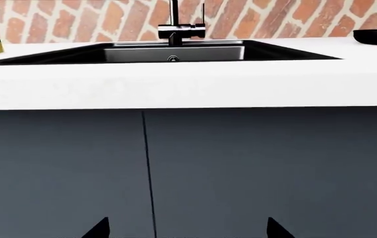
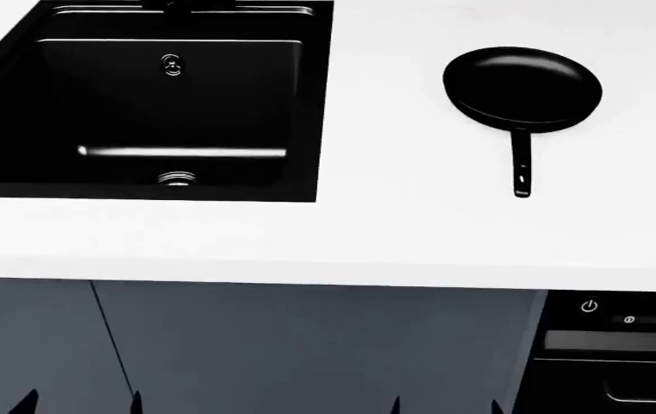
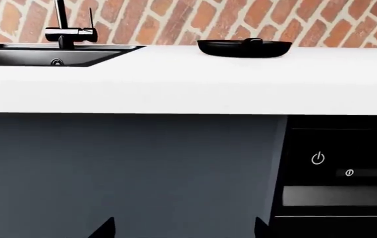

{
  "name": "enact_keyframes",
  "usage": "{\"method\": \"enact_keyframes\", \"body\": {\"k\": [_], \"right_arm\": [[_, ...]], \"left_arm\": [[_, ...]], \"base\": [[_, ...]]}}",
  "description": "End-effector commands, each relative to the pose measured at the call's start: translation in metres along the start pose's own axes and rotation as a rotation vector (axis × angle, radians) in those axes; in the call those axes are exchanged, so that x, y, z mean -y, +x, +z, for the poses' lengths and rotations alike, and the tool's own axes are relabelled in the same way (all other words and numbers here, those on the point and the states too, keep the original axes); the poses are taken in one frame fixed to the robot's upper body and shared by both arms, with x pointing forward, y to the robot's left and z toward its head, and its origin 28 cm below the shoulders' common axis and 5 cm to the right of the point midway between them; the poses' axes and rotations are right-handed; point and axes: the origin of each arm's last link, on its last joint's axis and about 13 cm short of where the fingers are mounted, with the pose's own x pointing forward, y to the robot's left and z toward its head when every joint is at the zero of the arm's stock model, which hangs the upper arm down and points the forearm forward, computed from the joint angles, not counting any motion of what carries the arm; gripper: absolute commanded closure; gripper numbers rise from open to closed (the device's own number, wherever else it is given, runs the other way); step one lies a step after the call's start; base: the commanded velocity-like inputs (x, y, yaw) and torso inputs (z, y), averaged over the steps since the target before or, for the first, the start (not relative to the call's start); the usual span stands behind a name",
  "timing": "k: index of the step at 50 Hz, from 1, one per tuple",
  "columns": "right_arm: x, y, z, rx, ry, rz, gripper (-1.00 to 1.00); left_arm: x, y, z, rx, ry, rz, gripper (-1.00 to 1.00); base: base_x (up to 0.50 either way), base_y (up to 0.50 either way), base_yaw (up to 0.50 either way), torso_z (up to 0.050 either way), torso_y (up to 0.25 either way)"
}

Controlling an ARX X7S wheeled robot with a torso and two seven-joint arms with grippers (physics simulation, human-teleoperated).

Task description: Pick the pan and sponge and place them into the sink. Then turn on the water.

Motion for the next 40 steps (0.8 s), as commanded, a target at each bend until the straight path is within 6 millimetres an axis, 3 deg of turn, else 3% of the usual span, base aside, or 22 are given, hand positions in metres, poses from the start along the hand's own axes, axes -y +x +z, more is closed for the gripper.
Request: {"method": "enact_keyframes", "body": {"k": [1,8,26,40], "right_arm": [[-0.0002,0.0006,0.0,-0.009,-0.011,-0.004,-1.0],[0.0,0.0008,-0.0011,-0.02,-0.019,-0.013,-1.0],[0.0,0.0019,-0.002,-0.023,-0.032,-0.017,-1.0],[-0.0013,0.0006,-0.0029,-0.023,-0.045,-0.01,-1.0]], "left_arm": [[0.0014,0.0029,-0.0003,-0.012,0.012,0.027,-1.0],[-0.0036,-0.0009,-0.0021,-0.017,0.017,0.045,-1.0],[-0.0013,0.0007,-0.0003,0.0,0.014,0.015,-1.0],[-0.0019,0.0008,-0.0005,-0.009,0.008,0.027,-1.0]], "base": [[0.0,0.0,0.0,0.0,0.0],[0.0,0.0,0.0,0.0,0.0],[0.0,0.0,0.0,0.049,0.0],[0.0,0.0,0.0,0.0,0.0]]}}
